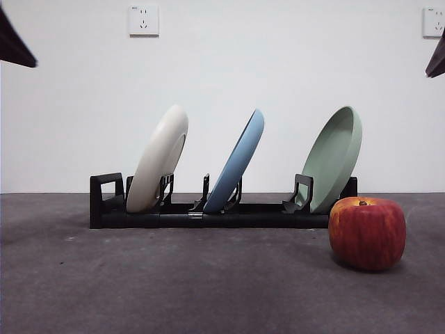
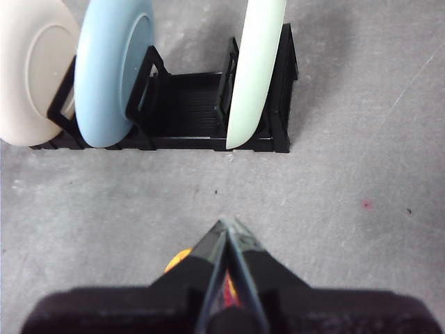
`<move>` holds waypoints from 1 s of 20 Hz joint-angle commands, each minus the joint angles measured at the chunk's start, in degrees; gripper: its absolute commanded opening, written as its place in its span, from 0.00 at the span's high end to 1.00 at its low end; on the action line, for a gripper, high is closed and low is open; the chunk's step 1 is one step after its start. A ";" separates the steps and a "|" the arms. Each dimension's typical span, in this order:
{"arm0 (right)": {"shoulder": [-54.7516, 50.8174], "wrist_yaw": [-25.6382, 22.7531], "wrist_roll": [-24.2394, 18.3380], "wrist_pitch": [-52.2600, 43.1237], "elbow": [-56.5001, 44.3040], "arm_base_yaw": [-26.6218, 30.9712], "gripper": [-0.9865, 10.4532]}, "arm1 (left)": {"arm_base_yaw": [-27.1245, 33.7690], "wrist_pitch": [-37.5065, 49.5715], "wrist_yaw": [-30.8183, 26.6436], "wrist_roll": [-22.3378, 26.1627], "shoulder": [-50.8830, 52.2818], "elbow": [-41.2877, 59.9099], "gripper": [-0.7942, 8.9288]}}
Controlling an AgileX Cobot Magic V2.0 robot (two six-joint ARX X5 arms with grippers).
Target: Take the yellow plate from the plate rack,put the plate on the table,take the apple from the table,put the apple in the plate
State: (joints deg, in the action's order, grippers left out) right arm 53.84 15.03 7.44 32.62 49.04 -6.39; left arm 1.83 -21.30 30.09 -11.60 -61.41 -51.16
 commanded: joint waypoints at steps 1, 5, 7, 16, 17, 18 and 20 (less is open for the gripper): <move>1.05 0.17 -0.87 -0.15 0.33 0.00 0.84 | -1.86 -1.57 0.44 1.14 -4.31 -3.58 0.92; 2.45 0.17 -0.87 -0.09 0.33 0.00 0.71 | -6.21 -1.11 -0.02 1.09 -10.45 -9.16 0.71; 2.78 0.17 -0.87 -0.07 0.33 0.00 0.71 | -8.68 -1.05 -1.05 1.09 -13.64 -12.39 0.69; 2.80 0.15 -0.85 -0.13 0.33 0.00 0.71 | -16.24 -4.59 -7.45 1.55 -33.68 -33.31 0.69; 2.80 0.15 -0.85 -0.13 0.33 0.00 0.71 | -16.83 -4.70 -7.65 1.75 -35.95 -35.21 0.69; 2.78 0.13 -0.85 -0.11 0.33 0.00 0.71 | -17.25 -4.79 -7.65 1.73 -37.59 -36.57 0.69; 2.80 0.13 -0.85 -0.13 0.33 0.00 0.71 | -18.19 -4.83 -8.17 1.73 -40.50 -38.29 0.69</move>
State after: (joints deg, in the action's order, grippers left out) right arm 56.51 15.03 7.03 32.75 49.17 -6.39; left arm -16.19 -25.91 21.91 -10.61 -101.43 -89.38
